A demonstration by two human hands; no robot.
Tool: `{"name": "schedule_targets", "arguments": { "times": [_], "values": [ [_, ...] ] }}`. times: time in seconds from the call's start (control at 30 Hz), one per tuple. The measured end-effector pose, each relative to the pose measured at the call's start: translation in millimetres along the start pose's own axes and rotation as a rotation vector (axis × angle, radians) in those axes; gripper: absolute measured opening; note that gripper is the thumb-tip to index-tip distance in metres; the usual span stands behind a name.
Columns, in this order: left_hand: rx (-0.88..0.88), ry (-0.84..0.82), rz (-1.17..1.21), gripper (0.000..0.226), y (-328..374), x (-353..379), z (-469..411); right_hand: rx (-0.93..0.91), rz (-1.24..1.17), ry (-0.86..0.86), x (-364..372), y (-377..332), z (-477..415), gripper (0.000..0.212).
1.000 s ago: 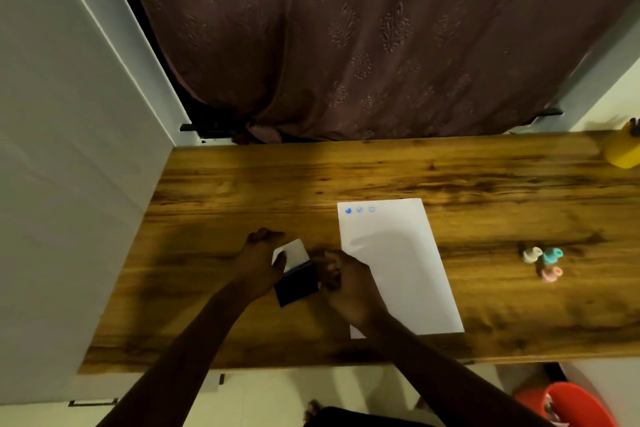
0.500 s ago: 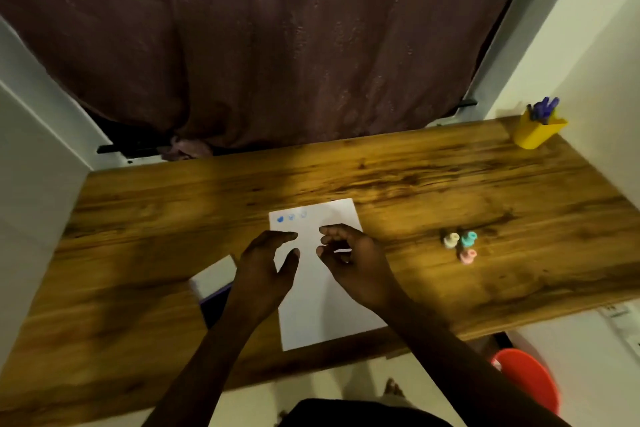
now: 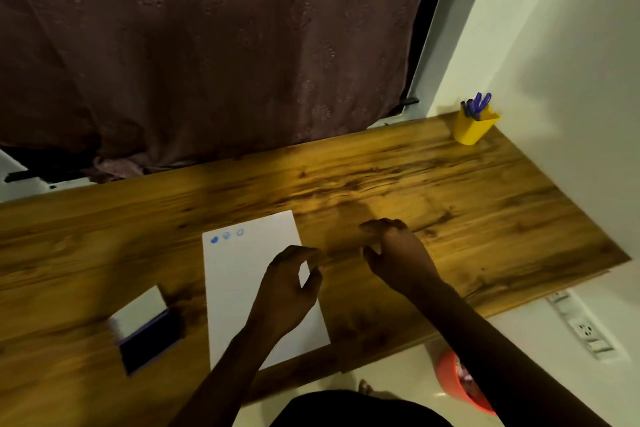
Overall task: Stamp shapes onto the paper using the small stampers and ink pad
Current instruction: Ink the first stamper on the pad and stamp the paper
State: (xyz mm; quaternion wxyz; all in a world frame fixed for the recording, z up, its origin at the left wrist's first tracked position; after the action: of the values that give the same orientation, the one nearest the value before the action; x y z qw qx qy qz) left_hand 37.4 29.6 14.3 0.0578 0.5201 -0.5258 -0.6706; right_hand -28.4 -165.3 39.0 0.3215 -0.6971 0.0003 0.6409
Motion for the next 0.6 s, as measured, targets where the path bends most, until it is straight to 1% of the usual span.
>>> {"name": "schedule_targets", "arguments": {
  "times": [0.07,0.17,0.23,0.37,0.43,0.5,0.57,0.6],
  "values": [
    [-0.010,-0.019,0.013,0.032,3.4,9.9,-3.8,0.022,0.194,-0.037,2.7,21.4,-8.0,0.045],
    [-0.024,-0.032,0.022,0.030,4.0,20.7,-6.5,0.011,0.432,-0.066,10.0,39.5,-19.5,0.037],
    [-0.032,-0.032,0.015,0.029,3.5,25.3,-7.0,-0.010,0.521,-0.090,14.8,46.7,-27.0,0.032],
    [-0.056,-0.032,0.007,0.029,2.0,30.6,-7.3,-0.030,0.583,-0.135,24.4,56.2,-36.8,0.021],
    [-0.063,-0.029,0.019,0.029,0.8,30.9,-6.6,-0.046,0.578,-0.146,26.7,56.3,-40.6,0.019],
    [-0.065,-0.018,0.033,0.029,-0.2,28.7,-5.4,-0.038,0.478,-0.151,24.8,55.0,-43.4,0.020],
    [-0.068,-0.004,0.053,0.029,-2.2,24.5,-4.8,-0.006,0.276,-0.150,17.8,49.7,-45.1,0.021],
    [-0.075,0.005,0.066,0.030,-3.1,22.1,-4.9,0.015,0.127,-0.164,14.8,45.1,-45.3,0.020]
  ]
}}
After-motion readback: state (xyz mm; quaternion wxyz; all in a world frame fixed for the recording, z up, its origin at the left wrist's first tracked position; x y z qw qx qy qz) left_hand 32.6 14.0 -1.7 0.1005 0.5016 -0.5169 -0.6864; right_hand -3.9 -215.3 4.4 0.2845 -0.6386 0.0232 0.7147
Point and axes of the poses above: each hand's wrist, its own z-axis away from the middle knuckle, its own x-axis out of the palm, y = z × x, the point moved 9 cm from there along -z, towards the middle knuckle, and after that the axes turned 6 degrees about x, right-handed, at the moved point
